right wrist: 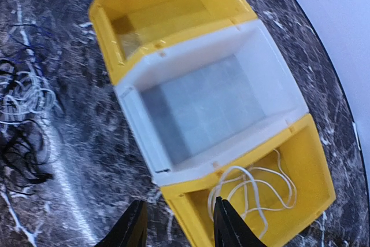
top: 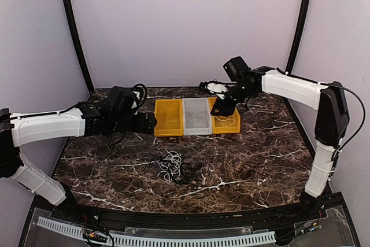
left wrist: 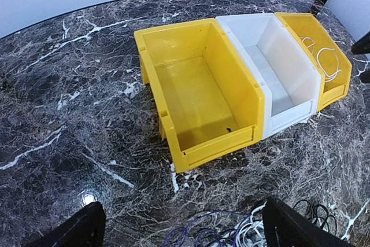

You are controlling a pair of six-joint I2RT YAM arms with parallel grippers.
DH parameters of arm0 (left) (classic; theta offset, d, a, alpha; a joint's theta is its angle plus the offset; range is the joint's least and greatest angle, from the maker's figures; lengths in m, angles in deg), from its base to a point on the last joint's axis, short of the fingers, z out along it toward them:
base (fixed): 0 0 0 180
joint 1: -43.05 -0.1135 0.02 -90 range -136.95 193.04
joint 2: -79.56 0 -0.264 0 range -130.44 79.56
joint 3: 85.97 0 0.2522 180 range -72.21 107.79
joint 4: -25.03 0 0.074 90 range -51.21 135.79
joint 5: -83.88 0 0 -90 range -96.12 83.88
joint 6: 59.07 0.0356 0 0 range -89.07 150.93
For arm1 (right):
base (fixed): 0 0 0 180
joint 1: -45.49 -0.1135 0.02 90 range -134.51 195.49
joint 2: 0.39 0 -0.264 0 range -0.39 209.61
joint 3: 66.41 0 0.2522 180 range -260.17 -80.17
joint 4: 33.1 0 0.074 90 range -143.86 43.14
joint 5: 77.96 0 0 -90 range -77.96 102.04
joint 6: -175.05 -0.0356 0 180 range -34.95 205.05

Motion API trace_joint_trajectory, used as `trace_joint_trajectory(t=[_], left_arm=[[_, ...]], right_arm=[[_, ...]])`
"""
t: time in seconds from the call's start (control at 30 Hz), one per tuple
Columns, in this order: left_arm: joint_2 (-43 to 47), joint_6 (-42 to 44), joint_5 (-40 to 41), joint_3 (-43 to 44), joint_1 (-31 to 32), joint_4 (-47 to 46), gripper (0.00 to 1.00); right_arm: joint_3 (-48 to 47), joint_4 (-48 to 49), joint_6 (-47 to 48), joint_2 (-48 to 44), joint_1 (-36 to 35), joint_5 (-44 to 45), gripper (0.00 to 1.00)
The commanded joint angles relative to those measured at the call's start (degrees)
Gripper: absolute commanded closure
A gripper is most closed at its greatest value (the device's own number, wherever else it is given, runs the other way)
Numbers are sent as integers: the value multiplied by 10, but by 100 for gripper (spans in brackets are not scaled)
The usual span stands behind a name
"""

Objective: Untangle the cables

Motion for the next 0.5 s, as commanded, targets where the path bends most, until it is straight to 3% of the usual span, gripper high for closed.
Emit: trace_joint_trajectory(t=[0.0,0.17,0.47], left_arm=[[47,-17,-48,-65,-10,-11,3],[80,-81,-115,-146,-12,-69,10],[102,-151,-96,-210,-13,-141,14]], right_arm=[[44,46,0,-44,-49,-140,60],[23,34,-17,9,-122,-237,68],[-27,53,-60,112,-166,-230,77]])
